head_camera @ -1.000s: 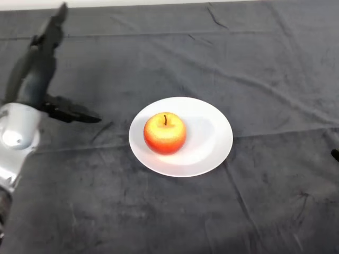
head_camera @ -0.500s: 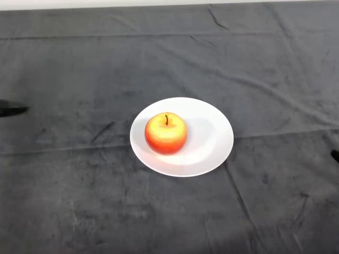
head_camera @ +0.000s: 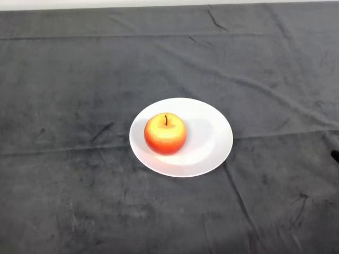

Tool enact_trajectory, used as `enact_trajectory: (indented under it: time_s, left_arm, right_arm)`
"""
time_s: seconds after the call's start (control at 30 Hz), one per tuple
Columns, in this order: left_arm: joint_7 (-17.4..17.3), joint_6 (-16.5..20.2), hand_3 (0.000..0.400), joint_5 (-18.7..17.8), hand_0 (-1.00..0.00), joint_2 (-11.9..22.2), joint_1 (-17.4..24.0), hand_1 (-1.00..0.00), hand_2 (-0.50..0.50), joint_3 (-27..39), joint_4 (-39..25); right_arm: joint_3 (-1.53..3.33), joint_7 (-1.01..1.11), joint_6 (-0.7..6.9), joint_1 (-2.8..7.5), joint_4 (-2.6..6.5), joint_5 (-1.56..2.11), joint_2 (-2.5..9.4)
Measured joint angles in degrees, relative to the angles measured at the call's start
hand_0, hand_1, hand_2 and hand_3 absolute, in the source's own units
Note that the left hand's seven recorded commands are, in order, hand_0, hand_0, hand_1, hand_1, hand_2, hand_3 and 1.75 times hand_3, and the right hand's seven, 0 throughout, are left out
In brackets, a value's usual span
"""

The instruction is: Move the apple to the plate

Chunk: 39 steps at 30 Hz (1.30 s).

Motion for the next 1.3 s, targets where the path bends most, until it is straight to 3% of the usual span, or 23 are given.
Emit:
enact_trajectory:
  time_s: [0.07,0.2,0.3,0.43,0.6,0.8,1.3]
  left_arm:
    - [0.2,-1.1,0.0,-0.1,0.0,0.7,1.2,0.0,0.0,1.2,0.3]
    - [0.5,-2.3,0.0,-1.5,0.0,1.1,2.0,0.0,0.0,4.3,2.5]
    - [0.5,-2.8,0.0,-2.9,0.0,1.6,3.3,0.0,0.0,6.8,3.6]
    - [0.3,-4.4,0.0,-4.9,0.0,2.6,5.9,0.0,0.0,10.1,5.9]
    - [0.4,-5.7,0.0,-6.6,0.0,3.3,6.3,0.0,0.0,13.9,8.2]
    - [1.6,-6.9,0.0,-6.7,0.0,5.1,6.3,0.0,0.0,14.2,10.2]
    - [2.9,-7.4,0.0,-6.6,0.0,5.1,5.8,0.0,0.0,14.2,12.4]
  right_arm:
    - [0.0,0.0,0.0,0.02,0.0,0.02,0.0]
    - [-0.01,-0.01,0.01,0.03,0.01,0.5,0.0]
    - [0.0,0.01,0.04,0.03,0.04,0.59,0.02]
    - [0.0,0.01,0.06,0.07,0.07,0.62,0.04]
    - [-0.01,-0.01,0.06,0.1,0.24,0.65,0.03]
    - [0.0,0.01,0.06,0.1,0.53,0.65,0.04]
    - [0.03,0.03,0.07,0.1,1.05,0.66,0.03]
